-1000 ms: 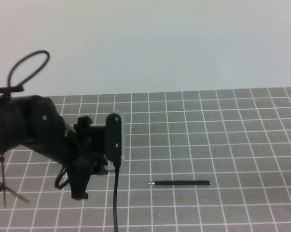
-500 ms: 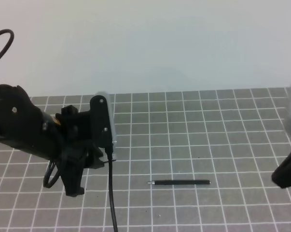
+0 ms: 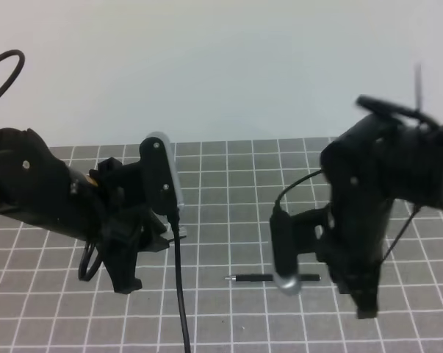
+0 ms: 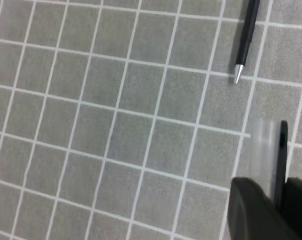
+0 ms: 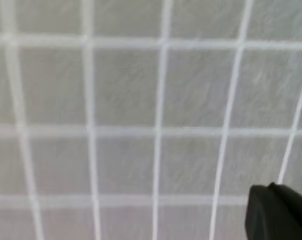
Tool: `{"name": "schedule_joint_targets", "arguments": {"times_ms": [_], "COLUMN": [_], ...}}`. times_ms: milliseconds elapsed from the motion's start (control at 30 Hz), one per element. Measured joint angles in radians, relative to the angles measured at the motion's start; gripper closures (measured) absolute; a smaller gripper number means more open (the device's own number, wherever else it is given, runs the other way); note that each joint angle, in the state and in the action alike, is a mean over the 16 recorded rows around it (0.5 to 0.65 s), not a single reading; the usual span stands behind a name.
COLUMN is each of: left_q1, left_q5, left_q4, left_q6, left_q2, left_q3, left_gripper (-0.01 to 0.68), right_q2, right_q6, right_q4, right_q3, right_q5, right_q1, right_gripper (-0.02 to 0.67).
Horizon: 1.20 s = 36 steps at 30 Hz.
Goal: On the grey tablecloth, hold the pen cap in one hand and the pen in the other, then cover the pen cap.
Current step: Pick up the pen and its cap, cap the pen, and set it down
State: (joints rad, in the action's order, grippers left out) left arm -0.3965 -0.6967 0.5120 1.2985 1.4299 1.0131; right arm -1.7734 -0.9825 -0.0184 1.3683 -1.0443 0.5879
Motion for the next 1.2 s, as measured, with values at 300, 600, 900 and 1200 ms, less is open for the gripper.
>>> {"name": "schedule_joint_targets", "arguments": {"times_ms": [300,600,900,1200], "left_q1": [0.0,0.0,0.0,0.0], "left_q5": [-0.012,-0.016,-0.017,0.008], "left_q4": [0.038,0.082,0.094,0.102], "left_q6": [0.008,0.029,0.039,0.07], "left_q2": [0.001,0.005,0.034,0.059], "left_q3": [-0.001,-0.001,-0.009,-0.04], "left_gripper": [0.672,0.672,0.672,0.672], "right_q2": [-0.093,-0.134,-0.2,-0.248], "right_q6": [0.067,0.072,0.073,0.064], "right_q4": [-0.045,-0.033,-0.019,0.031], "right_q3": [0.013,0.024,0.084,0.138], "right_q5": [0.098,0.174,0.199,0.174], "right_q1": [0.051,0.045,0.013,-0.016], "right_gripper": [0.471,0.311,0.286,0.285]}}
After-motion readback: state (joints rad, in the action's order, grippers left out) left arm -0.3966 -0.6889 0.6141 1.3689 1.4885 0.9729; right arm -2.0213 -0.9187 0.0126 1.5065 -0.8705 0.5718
